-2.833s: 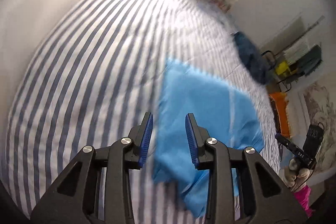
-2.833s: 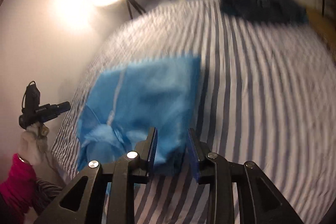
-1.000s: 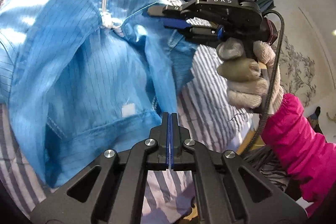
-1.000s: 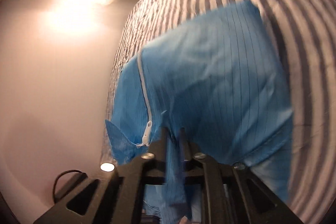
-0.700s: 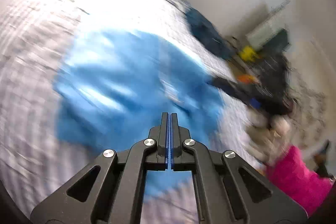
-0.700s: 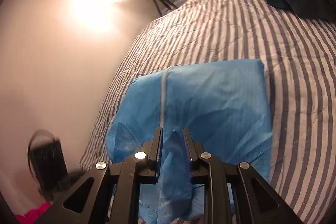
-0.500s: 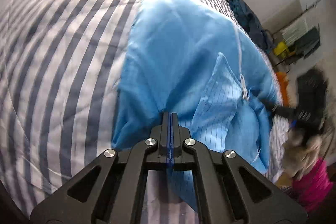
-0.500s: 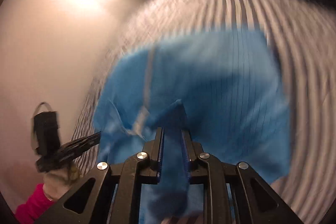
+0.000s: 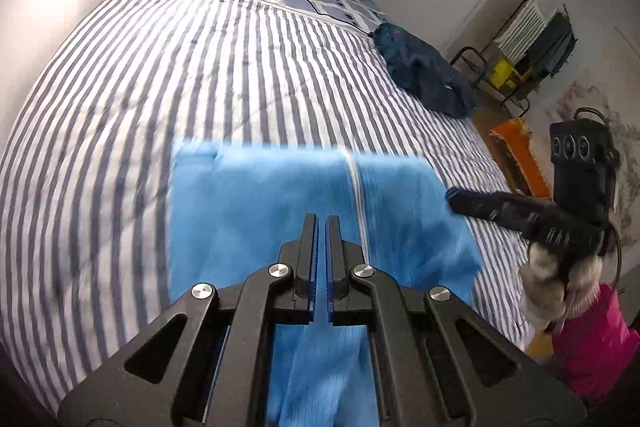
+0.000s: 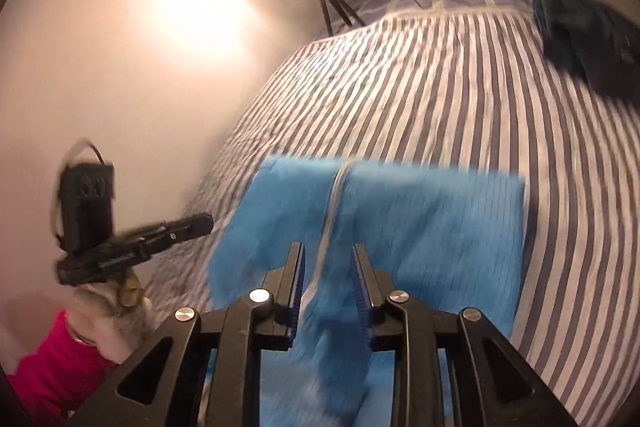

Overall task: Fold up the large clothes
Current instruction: 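Lower the coat bundle onto the bed and open both tools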

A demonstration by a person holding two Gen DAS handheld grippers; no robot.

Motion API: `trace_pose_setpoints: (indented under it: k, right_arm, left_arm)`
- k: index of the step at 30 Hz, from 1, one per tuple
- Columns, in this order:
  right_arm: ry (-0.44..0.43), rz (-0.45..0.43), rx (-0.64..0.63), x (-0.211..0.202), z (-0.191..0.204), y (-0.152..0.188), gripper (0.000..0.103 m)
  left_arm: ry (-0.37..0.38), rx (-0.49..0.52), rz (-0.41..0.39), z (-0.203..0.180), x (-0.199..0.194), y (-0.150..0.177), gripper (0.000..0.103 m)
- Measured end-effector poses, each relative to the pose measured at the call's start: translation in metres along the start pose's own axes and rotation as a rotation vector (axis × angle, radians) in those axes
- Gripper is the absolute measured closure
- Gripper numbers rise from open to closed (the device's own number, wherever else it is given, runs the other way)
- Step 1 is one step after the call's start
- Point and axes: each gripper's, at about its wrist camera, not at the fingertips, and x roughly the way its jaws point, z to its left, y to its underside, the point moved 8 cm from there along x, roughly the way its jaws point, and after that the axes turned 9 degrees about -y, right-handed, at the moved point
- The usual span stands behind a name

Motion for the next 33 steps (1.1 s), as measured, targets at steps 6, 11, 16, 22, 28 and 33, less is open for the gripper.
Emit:
trace_pose_setpoints:
  k: [6, 11, 16, 22, 28, 33]
  right_arm:
    - [0.174, 0.09, -0.06, 0.054, -0.037, -0.016, 0.079]
    - [0.143, 0.124, 0.004, 0.07, -0.064, -0.007, 0.082]
    - [0.13, 0.143, 0.011, 0.067, -0.065, -0.001, 0.082]
    - [0.107, 0.006, 0.138, 0.003, -0.085, 0.003, 0.075]
    - [0.114, 0.048, 0.174, -0.014, -0.092, 0.062, 0.076]
    - [0.122, 0.042, 0.216, -0.023, -0.097, 0.108, 0.08]
  left_arm:
    - [-0.052, -0.018, 0.129, 0.018, 0.087, -0.006, 0.103]
    - [0.049, -0.113, 0.165, 0.041, 0.113, 0.01, 0.1]
    - [-0.004, -0.073, 0.112, 0.048, 0.079, 0.007, 0.1]
    - [-0.017, -0.144, 0.059, 0.08, 0.037, 0.019, 0.1]
    - [-0.081, -0.137, 0.096, 0.103, 0.033, 0.063, 0.1]
    - [-0.099, -0.138, 0.099, 0.117, 0.026, 0.084, 0.1]
